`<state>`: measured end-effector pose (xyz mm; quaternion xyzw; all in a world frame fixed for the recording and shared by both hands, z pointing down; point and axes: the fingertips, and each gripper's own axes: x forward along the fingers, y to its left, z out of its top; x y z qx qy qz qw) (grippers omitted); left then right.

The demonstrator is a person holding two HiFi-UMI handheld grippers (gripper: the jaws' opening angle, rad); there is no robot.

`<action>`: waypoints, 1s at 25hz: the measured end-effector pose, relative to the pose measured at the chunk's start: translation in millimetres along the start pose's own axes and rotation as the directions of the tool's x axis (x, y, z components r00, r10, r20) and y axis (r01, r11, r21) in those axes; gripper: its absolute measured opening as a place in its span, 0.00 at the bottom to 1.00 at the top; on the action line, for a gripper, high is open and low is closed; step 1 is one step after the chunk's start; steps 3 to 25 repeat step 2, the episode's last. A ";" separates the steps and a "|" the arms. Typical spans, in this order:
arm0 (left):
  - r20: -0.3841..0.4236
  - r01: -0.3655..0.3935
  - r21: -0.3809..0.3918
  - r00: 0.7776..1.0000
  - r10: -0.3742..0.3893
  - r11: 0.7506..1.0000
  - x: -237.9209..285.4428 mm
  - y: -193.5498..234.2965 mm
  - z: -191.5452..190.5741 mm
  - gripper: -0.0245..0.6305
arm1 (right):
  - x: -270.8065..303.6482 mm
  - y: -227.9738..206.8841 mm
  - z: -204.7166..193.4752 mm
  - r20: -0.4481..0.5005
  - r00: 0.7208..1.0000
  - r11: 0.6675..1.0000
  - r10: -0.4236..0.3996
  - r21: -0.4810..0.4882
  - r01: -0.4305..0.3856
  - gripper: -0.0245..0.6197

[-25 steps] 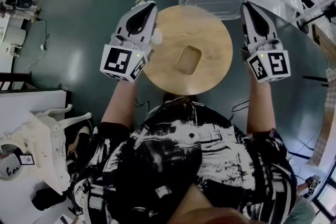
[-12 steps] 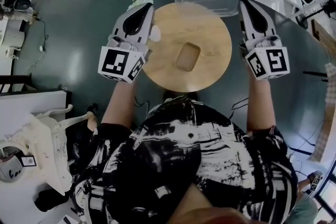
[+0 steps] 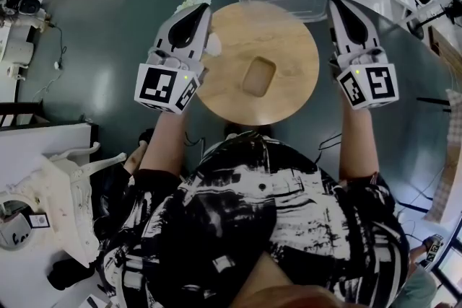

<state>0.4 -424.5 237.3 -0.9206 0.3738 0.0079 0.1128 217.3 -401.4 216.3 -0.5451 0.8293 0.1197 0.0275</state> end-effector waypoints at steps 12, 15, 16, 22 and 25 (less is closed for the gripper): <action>0.001 -0.005 -0.003 1.000 0.005 1.000 0.3 1.3 1.3 0.04 | 1.1 0.4 0.9 0.000 1.000 1.000 0.002 0.000 -0.002 0.06; 0.001 -0.005 -0.003 1.000 0.005 1.000 0.3 1.3 1.3 0.04 | 1.1 0.4 0.9 0.000 1.000 1.000 0.002 0.000 -0.002 0.06; 0.001 -0.005 -0.003 1.000 0.005 1.000 0.3 1.3 1.3 0.04 | 1.1 0.4 0.9 0.000 1.000 1.000 0.002 0.000 -0.002 0.06; 0.001 -0.005 -0.003 1.000 0.005 1.000 0.3 1.3 1.3 0.04 | 1.1 0.4 0.9 0.000 1.000 1.000 0.002 0.000 -0.002 0.06; 0.001 -0.005 -0.003 1.000 0.005 1.000 0.3 1.3 1.3 0.04 | 1.1 0.4 0.9 0.000 1.000 1.000 0.002 0.000 -0.002 0.06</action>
